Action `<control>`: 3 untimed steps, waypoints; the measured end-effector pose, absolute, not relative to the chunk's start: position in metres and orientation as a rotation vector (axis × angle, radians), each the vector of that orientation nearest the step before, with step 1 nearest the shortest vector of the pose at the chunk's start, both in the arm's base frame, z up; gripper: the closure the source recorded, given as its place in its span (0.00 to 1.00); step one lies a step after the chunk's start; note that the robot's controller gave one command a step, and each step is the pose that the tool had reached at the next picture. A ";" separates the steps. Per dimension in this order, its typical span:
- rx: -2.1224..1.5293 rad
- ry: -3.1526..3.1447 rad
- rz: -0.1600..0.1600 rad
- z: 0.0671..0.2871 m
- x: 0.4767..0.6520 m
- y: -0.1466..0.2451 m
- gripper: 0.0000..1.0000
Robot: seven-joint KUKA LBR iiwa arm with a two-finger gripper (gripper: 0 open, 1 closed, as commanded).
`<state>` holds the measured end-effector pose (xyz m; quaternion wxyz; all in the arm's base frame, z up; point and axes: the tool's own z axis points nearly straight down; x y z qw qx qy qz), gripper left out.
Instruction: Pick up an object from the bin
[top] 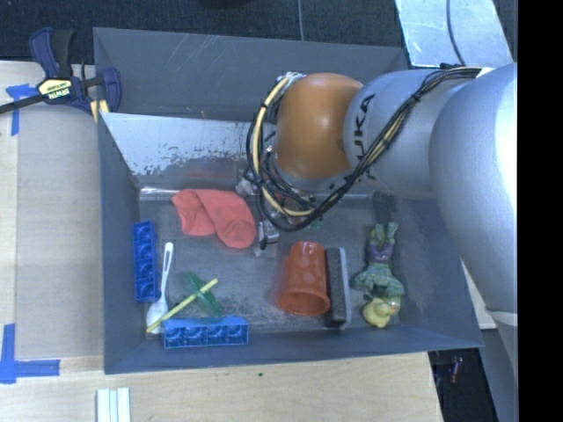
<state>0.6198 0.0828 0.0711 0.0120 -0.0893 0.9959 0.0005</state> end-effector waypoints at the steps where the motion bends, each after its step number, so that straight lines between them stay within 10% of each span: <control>1: -0.647 3.043 -0.001 0.071 0.624 0.109 1.00; 2: -0.646 3.043 -0.001 0.071 0.624 0.109 1.00; 3: -0.683 3.039 -0.002 0.137 0.609 0.116 1.00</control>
Offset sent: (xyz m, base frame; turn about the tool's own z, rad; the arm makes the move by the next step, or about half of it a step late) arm 0.0000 0.0000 0.0000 0.0000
